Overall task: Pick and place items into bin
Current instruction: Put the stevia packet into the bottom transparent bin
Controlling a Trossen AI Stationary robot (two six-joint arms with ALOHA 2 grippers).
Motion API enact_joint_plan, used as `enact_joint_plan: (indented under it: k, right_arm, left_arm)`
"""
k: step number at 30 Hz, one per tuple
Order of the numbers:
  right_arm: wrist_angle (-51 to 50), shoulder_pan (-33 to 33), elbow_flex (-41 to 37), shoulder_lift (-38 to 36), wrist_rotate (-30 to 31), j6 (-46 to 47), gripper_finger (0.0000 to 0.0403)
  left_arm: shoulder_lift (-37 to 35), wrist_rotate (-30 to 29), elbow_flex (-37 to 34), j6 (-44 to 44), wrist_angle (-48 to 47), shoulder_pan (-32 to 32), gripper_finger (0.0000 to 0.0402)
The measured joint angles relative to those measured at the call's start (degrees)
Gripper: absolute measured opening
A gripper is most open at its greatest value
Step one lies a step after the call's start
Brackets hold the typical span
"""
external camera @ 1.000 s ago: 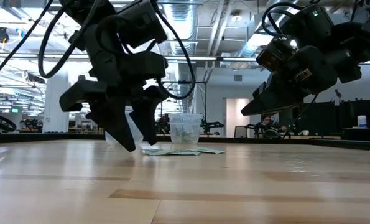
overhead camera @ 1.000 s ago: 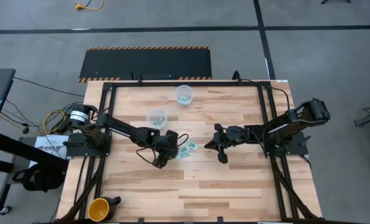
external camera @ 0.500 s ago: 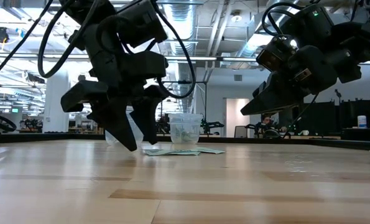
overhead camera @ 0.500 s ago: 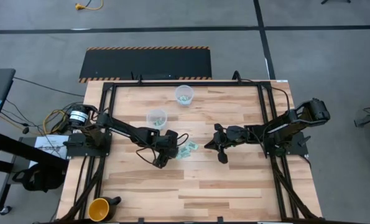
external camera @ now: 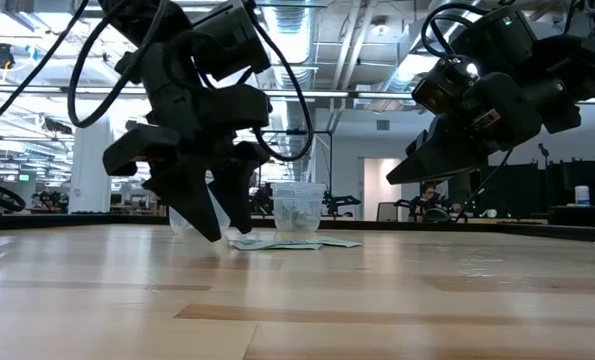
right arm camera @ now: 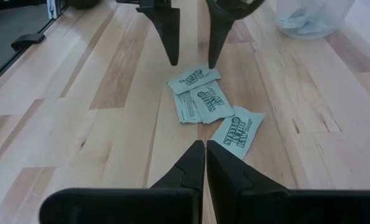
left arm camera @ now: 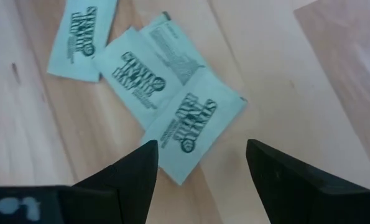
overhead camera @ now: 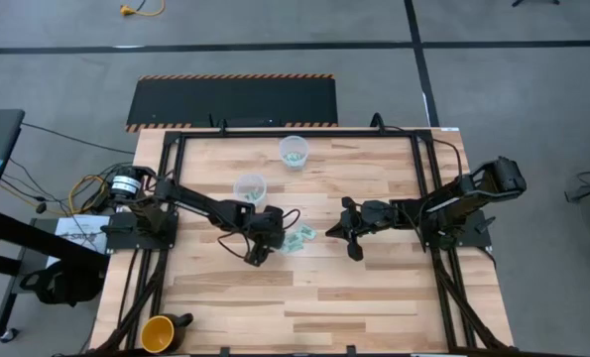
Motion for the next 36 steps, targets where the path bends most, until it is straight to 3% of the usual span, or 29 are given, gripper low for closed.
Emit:
enact_joint_plan:
  k: [36]
  right_arm:
    - [-0.04,0.00,0.00,0.00,0.00,-0.02,0.0010]
  left_arm:
    - [-0.04,-0.69,0.00,-7.74,2.36,0.37,0.0236]
